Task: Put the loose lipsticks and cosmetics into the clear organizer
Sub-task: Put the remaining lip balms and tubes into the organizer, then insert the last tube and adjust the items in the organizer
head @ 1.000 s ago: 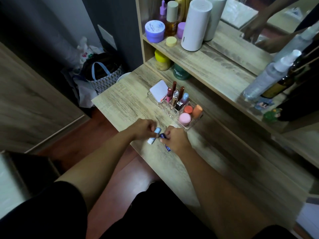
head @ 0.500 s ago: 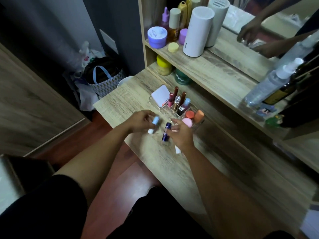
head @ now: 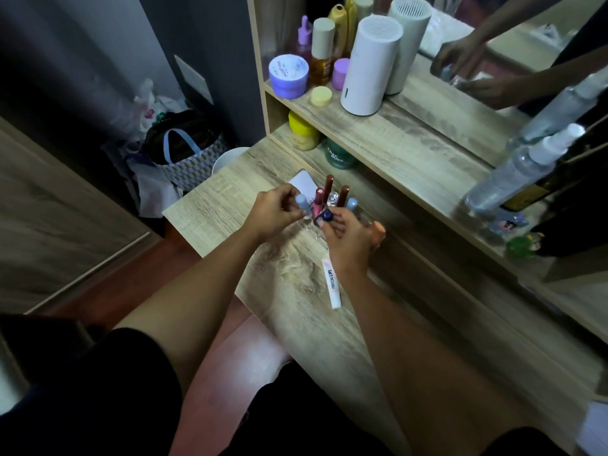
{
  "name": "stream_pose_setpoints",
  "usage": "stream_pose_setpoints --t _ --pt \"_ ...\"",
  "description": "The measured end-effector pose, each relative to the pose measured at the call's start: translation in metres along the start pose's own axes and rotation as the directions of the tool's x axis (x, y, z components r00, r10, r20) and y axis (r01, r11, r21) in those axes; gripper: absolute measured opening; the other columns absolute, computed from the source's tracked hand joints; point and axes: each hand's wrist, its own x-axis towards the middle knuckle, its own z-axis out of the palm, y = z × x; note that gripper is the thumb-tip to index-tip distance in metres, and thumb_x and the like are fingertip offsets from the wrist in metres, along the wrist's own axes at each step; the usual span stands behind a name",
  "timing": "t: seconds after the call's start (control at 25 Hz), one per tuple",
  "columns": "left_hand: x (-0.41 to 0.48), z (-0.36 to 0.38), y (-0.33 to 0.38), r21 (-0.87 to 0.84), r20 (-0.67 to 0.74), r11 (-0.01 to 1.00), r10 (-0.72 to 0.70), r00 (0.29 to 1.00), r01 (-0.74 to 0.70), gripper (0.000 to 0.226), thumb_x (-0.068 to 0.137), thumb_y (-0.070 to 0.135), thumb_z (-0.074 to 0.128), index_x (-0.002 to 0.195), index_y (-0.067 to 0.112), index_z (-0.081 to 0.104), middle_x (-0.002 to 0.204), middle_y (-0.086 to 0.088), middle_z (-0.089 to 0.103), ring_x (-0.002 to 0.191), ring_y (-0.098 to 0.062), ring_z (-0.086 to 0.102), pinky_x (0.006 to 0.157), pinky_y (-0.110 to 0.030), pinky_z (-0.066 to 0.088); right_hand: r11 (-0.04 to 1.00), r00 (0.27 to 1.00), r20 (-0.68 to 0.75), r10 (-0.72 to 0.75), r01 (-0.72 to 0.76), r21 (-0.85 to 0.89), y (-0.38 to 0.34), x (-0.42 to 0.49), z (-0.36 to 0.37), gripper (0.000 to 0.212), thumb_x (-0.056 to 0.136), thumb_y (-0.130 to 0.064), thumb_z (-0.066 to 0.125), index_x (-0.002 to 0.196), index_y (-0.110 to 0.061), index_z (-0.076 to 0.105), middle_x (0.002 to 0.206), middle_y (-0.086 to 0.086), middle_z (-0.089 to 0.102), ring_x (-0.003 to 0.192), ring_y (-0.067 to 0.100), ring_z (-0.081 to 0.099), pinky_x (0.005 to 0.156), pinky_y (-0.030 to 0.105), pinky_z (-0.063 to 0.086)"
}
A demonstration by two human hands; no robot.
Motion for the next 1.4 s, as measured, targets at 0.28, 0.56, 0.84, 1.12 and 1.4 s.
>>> stream_pose_setpoints --t 0.28,0.56,0.84,1.12,1.4 --pt "0.005 0.01 -0.006 0.115 0.096 0.991 0.063 0.993 -0.074 0.023 0.073 0.006 0.071 0.096 0.004 0.065 0.089 -0.014 0.073 0.077 -0.015 0.061 0.063 -0.009 0.034 0.991 0.999 0.044 -0.028 0.033 -0.129 0.009 0.0 0.011 0.03 0.081 -0.002 0.069 0.11 -0.009 0.067 0.1 0.012 0.075 0.092 0.022 0.071 0.087 0.042 0.057" --pt "0.009 0.013 -0.008 0.184 0.132 0.978 0.077 0.988 -0.101 0.026 0.077 0.008 0.068 0.103 0.004 0.067 0.097 -0.016 0.074 0.09 -0.025 0.068 0.077 -0.023 0.046 0.991 0.999 0.04 -0.006 0.012 -0.137 0.011 0.002 0.02 0.034 0.082 -0.004 0.068 0.115 -0.01 0.063 0.104 0.011 0.074 0.094 0.02 0.071 0.087 0.042 0.058" --pt "-0.01 0.013 -0.015 0.135 0.012 0.99 0.025 1.0 -0.026 0.034 0.079 0.003 0.062 0.113 0.003 0.062 0.102 -0.019 0.071 0.091 -0.029 0.067 0.088 -0.035 0.053 0.995 0.999 0.026 0.047 -0.045 -0.094 0.009 -0.007 0.015 0.035 0.08 -0.002 0.07 0.114 -0.009 0.063 0.104 0.011 0.073 0.093 0.02 0.071 0.085 0.037 0.059" --pt "-0.076 0.061 -0.033 0.227 -0.087 0.97 -0.071 0.994 0.089 0.04 0.093 0.024 0.046 0.129 0.006 0.049 0.132 -0.02 0.055 0.122 -0.033 0.05 0.103 -0.035 0.041 0.944 0.995 0.033 0.092 -0.077 -0.321 0.035 -0.049 -0.007 0.022 0.081 -0.015 0.068 0.1 -0.006 0.061 0.105 0.017 0.065 0.094 0.033 0.062 0.081 0.036 0.048" --pt "-0.095 0.096 -0.046 0.455 0.0 0.867 -0.23 0.973 0.205 0.063 0.097 0.043 0.02 0.148 0.01 0.002 0.161 -0.009 -0.003 0.148 -0.024 -0.007 0.119 -0.041 0.001 0.844 0.98 0.139 0.143 -0.047 -0.534 0.045 -0.06 -0.011 0.038 0.082 -0.024 0.065 0.118 -0.012 0.057 0.115 0.016 0.064 0.104 0.033 0.06 0.085 0.034 0.046"
